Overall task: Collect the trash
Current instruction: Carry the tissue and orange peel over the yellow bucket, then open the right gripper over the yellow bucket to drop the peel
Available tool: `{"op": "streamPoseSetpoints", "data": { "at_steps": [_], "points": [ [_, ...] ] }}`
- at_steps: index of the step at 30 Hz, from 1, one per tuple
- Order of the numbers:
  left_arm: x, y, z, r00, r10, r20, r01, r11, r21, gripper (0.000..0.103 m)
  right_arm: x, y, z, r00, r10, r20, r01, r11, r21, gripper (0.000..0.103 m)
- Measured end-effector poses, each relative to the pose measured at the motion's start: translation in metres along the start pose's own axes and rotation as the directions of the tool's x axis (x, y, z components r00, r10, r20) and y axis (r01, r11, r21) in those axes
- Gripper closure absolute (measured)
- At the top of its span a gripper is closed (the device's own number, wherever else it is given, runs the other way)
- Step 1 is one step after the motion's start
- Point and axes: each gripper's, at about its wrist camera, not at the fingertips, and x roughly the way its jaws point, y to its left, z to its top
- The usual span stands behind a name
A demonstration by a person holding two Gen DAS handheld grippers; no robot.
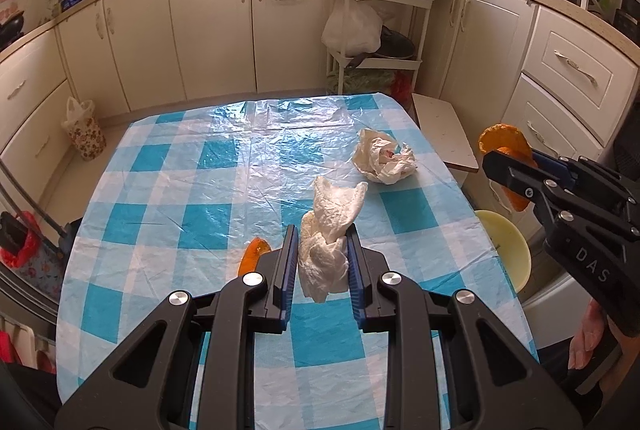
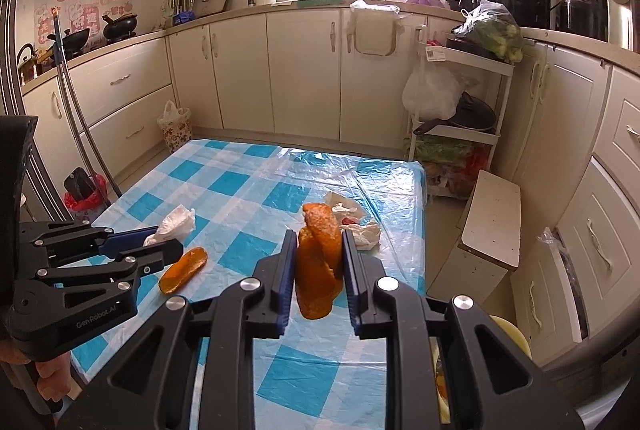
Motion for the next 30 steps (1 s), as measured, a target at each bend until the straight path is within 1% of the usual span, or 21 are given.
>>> {"op": "streamPoseSetpoints", "data": {
  "at_steps": [11,14,16,21,26,30],
  "points": [
    [-0.002,-0.019,0.006,1.0,-0.024,0.012,0.023,0.999,0.024,0.081,-0.006,-0.02,-0.005,0.999,-0.044,0.001,0.044,0.999,0.024,0.08],
    [-0.001,-0.029,0.008,0.999,-0.038,0.014,0.038,0.999,0.038,0.081,-0.009,-0.03,-0.007,0.997,-0.076,0.0,0.076,0.997,0.033,0.08],
    [0.0,-0.036,0.01,0.999,-0.051,0.014,0.051,0.998,0.044,0.081,-0.009,-0.041,-0.009,0.993,-0.114,-0.009,0.115,0.993,0.035,0.08],
    [0.0,-0.055,0.016,0.996,-0.089,0.018,0.088,0.994,0.058,0.081,-0.004,-0.084,-0.018,0.977,-0.198,-0.075,0.204,0.976,0.078,0.08],
    [0.003,-0.076,0.023,0.992,-0.128,0.021,0.126,0.989,0.078,0.081,0.004,-0.12,-0.033,0.961,-0.227,-0.16,0.25,0.958,0.138,0.08],
    [0.004,-0.095,0.026,0.987,-0.16,0.021,0.157,0.983,0.094,0.081,0.016,-0.132,-0.037,0.946,-0.247,-0.21,0.275,0.955,0.116,0.08]
  ]
}}
